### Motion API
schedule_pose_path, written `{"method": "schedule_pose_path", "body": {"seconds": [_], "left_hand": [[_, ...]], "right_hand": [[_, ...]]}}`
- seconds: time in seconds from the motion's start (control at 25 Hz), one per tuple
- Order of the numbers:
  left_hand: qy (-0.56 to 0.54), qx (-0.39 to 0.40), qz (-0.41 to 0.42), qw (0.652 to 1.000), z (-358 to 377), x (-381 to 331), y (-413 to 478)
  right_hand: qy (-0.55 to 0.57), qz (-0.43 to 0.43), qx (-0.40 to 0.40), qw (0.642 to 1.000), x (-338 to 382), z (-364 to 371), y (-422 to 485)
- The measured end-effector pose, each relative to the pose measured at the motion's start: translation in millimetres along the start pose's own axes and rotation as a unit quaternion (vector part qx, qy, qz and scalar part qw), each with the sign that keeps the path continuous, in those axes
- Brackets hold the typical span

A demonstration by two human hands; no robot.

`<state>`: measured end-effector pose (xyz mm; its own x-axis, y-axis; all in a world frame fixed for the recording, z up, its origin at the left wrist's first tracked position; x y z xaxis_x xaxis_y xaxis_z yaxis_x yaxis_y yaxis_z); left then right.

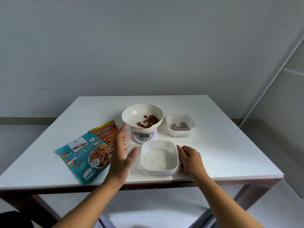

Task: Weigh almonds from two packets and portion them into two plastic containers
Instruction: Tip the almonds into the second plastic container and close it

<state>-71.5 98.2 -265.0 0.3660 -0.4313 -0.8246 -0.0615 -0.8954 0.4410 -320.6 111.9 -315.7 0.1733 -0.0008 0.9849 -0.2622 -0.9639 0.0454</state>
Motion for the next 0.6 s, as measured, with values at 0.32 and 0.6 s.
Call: {"method": "schedule_pose_path", "body": {"seconds": [0.32, 0.6], "left_hand": [[-0.076, -0.134, -0.099, 0.983, -50.3, 70.7, -14.8], [-0.022, -0.110, -0.080, 0.990, -40.9, 53.3, -13.4]], "right_hand": [[-0.156, -0.138, -0.057, 0.976, 58.6, 2.3, 43.4], [0.095, 0.193, 0.008, 0.977, 38.3, 63.3, 92.7]]}}
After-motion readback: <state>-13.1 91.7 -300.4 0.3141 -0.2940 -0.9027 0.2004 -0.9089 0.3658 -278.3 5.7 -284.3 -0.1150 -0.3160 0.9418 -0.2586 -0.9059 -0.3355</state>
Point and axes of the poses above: each hand's wrist, its own y-axis towards the middle knuckle, its own z-axis out of the palm, x = y × z, the point moved 10 cm from there along y, towards the middle knuckle, and after that the axes turned 15 degrees about y, right-handed, at the moved point
